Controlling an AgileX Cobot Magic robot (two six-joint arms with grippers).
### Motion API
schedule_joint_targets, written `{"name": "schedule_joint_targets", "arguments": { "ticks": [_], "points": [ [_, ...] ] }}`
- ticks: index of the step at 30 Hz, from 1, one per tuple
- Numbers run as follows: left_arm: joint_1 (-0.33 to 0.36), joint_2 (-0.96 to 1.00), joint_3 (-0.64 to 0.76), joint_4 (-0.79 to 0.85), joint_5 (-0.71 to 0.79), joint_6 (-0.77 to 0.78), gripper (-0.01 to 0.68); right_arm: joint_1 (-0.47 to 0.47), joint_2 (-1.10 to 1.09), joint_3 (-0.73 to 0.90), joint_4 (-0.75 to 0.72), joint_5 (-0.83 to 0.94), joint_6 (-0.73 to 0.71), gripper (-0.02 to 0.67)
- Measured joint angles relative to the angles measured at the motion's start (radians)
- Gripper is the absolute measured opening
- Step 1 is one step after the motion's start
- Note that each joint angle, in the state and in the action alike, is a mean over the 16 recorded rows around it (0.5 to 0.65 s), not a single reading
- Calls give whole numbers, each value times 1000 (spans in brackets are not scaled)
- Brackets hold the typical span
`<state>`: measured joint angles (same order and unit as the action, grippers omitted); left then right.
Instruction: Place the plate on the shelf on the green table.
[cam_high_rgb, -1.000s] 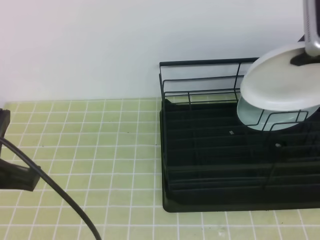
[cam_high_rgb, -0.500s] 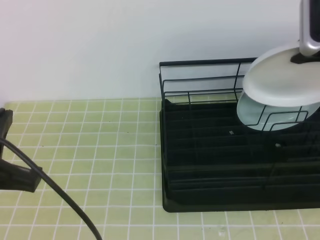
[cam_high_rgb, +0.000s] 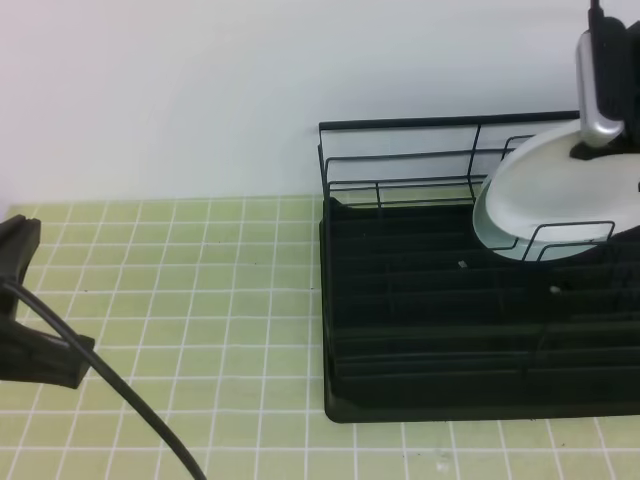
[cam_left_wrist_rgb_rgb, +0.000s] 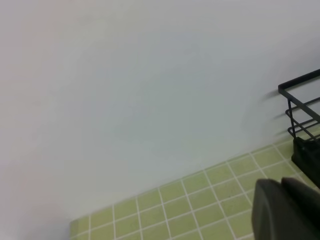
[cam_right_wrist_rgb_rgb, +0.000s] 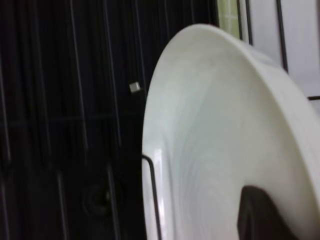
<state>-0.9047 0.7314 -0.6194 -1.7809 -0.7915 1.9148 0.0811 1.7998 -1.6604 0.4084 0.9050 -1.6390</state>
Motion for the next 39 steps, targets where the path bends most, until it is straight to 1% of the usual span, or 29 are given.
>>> {"name": "schedule_joint_targets", "arguments": {
  "ticks": [3, 5, 16, 20, 23, 33, 36, 39],
  "points": [
    [0, 0, 0, 0, 2, 1, -1, 0, 13, 0, 9, 17, 11, 20],
    [0, 0, 0, 4, 2, 1, -1, 0, 20, 0, 13, 27, 19, 45],
    [0, 0, 0, 2, 3, 2, -1, 1, 38, 0, 9, 51, 41, 279],
    [0, 0, 0, 2, 3, 2, -1, 1, 37, 0, 14, 48, 42, 339],
    [0, 0, 0, 6, 3, 2, -1, 1, 31, 0, 32, 41, 42, 356],
    [0, 0, 0, 3, 4, 2, -1, 5, -7, -1, 121, -3, 54, 354],
    [0, 0, 0, 0, 4, 2, -1, 7, -22, -2, 116, -18, 63, 349],
    [0, 0, 0, 0, 5, 2, -1, 8, -34, -2, 60, -29, 96, 340]
  ]
}}
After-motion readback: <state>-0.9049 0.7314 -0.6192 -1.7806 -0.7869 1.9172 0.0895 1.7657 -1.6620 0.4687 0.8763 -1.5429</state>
